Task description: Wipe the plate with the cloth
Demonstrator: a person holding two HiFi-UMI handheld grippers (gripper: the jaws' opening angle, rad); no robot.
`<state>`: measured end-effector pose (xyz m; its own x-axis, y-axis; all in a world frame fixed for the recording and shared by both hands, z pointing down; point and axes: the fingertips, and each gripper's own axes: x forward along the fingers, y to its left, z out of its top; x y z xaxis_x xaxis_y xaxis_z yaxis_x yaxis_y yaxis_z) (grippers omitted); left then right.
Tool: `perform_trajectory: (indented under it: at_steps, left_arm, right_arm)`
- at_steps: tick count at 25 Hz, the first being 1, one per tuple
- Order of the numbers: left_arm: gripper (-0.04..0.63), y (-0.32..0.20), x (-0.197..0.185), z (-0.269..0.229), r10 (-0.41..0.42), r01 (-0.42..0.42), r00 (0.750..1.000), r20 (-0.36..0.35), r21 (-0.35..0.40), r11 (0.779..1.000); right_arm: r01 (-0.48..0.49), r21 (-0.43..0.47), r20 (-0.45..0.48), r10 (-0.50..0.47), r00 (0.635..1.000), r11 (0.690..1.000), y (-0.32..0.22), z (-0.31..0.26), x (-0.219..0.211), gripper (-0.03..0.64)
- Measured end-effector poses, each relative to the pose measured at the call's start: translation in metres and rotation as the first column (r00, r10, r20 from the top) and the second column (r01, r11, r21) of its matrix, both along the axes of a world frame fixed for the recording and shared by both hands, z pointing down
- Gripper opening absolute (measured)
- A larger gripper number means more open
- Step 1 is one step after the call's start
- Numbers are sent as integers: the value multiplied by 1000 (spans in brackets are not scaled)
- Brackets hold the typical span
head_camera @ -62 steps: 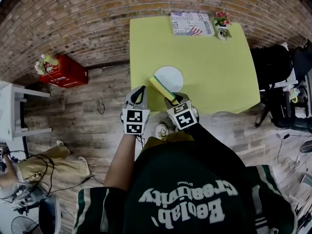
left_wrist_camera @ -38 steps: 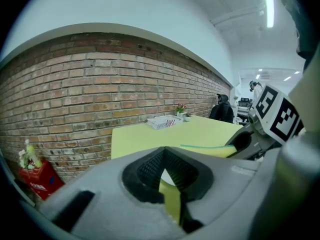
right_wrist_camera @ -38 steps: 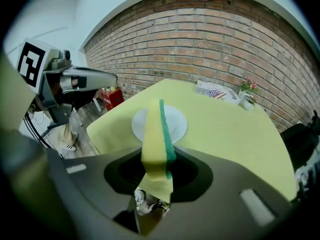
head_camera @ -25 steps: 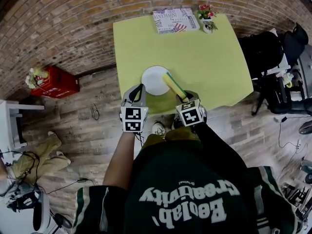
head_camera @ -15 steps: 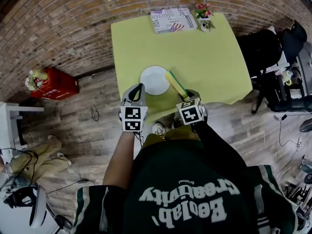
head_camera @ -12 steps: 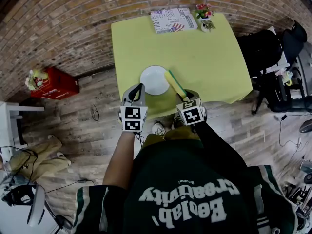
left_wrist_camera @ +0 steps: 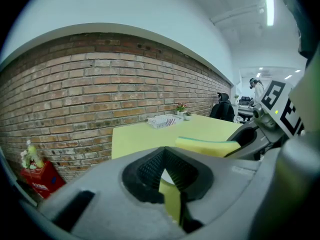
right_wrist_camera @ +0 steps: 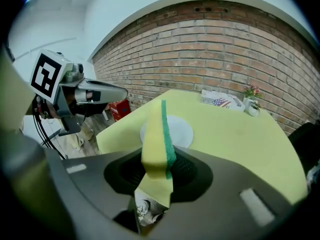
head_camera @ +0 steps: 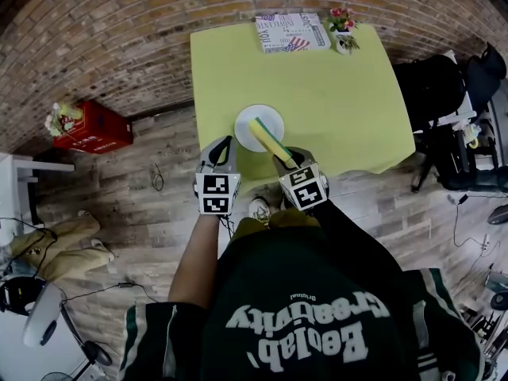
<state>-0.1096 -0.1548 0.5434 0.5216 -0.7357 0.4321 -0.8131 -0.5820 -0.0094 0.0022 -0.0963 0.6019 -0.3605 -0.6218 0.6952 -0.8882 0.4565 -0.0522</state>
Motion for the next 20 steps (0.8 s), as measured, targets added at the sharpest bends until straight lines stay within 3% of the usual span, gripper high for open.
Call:
perform_trajectory:
  at_steps: [10,20]
  left_arm:
    - [3,9,-27,5,-45,45,999,10,-15,999]
    - [3,9,-20,6,-20,20,1000,7,-13,1000]
  right_arm:
    - [128,-90,-34,-132,991,988,15,18,-45,129]
    - [77,-103,-69,-84,994,992,16,22,-28,129]
